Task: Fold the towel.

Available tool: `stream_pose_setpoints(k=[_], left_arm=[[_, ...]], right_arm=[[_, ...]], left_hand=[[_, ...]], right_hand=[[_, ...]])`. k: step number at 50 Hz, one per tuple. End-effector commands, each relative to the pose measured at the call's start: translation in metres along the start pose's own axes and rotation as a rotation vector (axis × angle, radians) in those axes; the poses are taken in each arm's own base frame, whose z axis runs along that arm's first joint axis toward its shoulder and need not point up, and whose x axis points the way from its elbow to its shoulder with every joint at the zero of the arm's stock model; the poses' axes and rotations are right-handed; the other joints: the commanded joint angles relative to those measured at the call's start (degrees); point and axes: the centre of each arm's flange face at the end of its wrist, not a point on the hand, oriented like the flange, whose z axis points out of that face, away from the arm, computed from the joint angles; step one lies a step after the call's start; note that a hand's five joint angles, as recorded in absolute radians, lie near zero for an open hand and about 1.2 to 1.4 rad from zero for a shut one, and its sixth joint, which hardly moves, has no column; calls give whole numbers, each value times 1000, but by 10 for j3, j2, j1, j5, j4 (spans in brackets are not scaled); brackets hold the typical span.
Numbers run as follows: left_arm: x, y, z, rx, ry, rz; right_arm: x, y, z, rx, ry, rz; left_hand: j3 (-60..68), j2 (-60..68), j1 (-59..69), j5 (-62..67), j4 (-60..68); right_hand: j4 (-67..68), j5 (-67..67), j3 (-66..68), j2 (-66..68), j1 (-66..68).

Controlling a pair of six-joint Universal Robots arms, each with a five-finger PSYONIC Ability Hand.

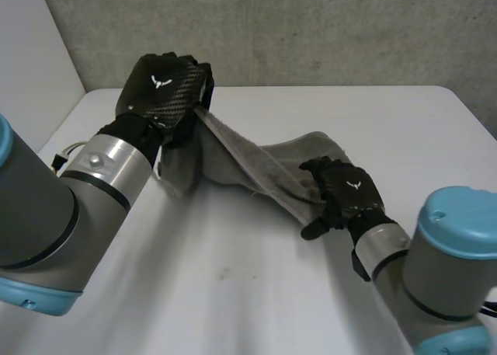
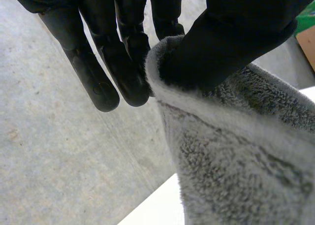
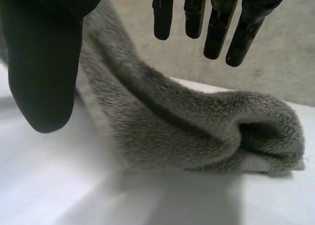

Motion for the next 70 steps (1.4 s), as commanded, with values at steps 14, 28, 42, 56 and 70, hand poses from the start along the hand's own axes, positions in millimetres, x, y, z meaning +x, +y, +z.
stream_pose_setpoints(k=[14, 28, 42, 56, 70], left_arm=[[-2, -16, -3, 30, -35, -31], [-9, -15, -1, 26, -77, -79], [-26, 0, 1, -23, -135, -74], [-22, 13, -4, -70, -125, -77], [-29, 10, -10, -117, -135, -74]], right_arm=[[-14, 23, 46, 78, 34, 130], [-4, 20, 64, 128, 142, 143], [82, -26, 56, 181, 339, 99], [78, -6, 62, 65, 179, 91], [99, -110, 39, 223, 136, -46]], left_hand=[[103, 102, 109, 106, 102], [103, 102, 109, 106, 102], [103, 102, 109, 106, 102], [103, 102, 109, 106, 102], [103, 102, 109, 106, 102]], right_hand=[[-13, -19, -13, 9, 20], [24, 18, 24, 46, 57], [135, 129, 135, 157, 168], [640, 633, 639, 661, 672], [640, 633, 639, 661, 672]])
